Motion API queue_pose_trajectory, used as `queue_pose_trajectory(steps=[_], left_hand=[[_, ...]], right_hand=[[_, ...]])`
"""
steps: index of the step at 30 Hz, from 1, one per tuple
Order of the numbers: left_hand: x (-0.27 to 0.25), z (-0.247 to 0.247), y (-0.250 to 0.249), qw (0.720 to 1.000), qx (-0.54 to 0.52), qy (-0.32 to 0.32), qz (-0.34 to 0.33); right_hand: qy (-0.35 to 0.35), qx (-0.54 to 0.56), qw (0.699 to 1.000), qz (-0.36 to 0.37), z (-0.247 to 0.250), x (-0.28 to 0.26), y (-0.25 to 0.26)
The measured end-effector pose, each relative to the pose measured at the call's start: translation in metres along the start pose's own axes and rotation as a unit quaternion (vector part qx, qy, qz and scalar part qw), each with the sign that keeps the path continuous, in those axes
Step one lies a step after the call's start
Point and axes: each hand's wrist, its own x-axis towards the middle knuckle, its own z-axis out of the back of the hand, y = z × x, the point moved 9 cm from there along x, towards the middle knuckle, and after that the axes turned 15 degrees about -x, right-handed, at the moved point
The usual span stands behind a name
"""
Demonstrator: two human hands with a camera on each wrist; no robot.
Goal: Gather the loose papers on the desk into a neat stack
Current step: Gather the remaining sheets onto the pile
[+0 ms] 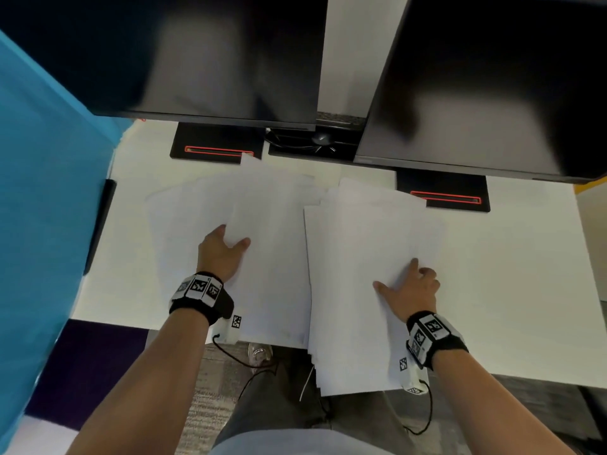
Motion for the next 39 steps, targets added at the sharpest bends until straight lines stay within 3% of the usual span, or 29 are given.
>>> queue_pose_trajectory(steps=[7, 10, 13, 15, 18, 20, 22, 25, 28, 30, 31, 33, 35, 36, 39], left_hand=[[-0.058, 0.070, -0.112, 0.971, -0.029, -0.056, -0.230], [-0.083, 0.097, -0.157, 0.954, -0.063, -0.050, -0.288], [-0.092, 0.104, -0.177, 0.944, -0.139, -0.028, -0.299], [-0.090, 0.092, -0.181, 0.940, -0.187, 0.000, -0.286], [-0.078, 0.051, -0.165, 0.934, -0.287, 0.080, -0.196], [-0.076, 0.018, -0.153, 0.925, -0.317, 0.153, -0.144], [-0.081, -0.014, -0.143, 0.908, -0.330, 0.233, -0.106], [-0.090, -0.056, -0.124, 0.864, -0.376, 0.331, -0.053], [-0.086, -0.089, -0.090, 0.824, -0.415, 0.385, 0.016], [-0.077, -0.103, -0.064, 0.831, -0.402, 0.380, 0.056], [-0.071, -0.107, -0.051, 0.856, -0.371, 0.355, 0.062], [-0.056, -0.107, -0.030, 0.923, -0.266, 0.273, 0.048], [-0.049, -0.104, -0.016, 0.967, -0.176, 0.182, 0.043], [-0.047, -0.102, -0.011, 0.980, -0.133, 0.143, 0.039], [-0.040, -0.100, -0.007, 0.996, -0.045, 0.078, 0.024]], right_hand=[[0.002, -0.016, 1.000, 0.004, -0.001, 0.004, 0.001], [0.012, -0.049, 0.999, -0.019, 0.003, 0.004, 0.002], [-0.066, 0.026, 0.997, 0.036, 0.032, -0.004, 0.024], [-0.071, 0.157, 0.974, 0.145, 0.054, -0.016, 0.052], [0.015, 0.358, 0.900, 0.248, 0.070, -0.034, 0.086], [0.058, 0.449, 0.857, 0.247, 0.070, -0.035, 0.097], [0.109, 0.492, 0.837, 0.213, 0.059, -0.033, 0.103], [0.195, 0.554, 0.794, 0.157, 0.029, -0.033, 0.106], [0.281, 0.612, 0.724, 0.148, 0.002, -0.043, 0.107], [0.298, 0.647, 0.687, 0.140, -0.005, -0.047, 0.099], [0.280, 0.653, 0.694, 0.113, -0.008, -0.043, 0.087], [0.177, 0.573, 0.799, 0.040, -0.015, -0.021, 0.050], [0.088, 0.413, 0.906, 0.004, -0.014, -0.006, 0.021], [0.060, 0.357, 0.932, -0.001, -0.012, -0.002, 0.013], [-0.066, 0.252, 0.964, -0.055, 0.011, 0.014, -0.014]])
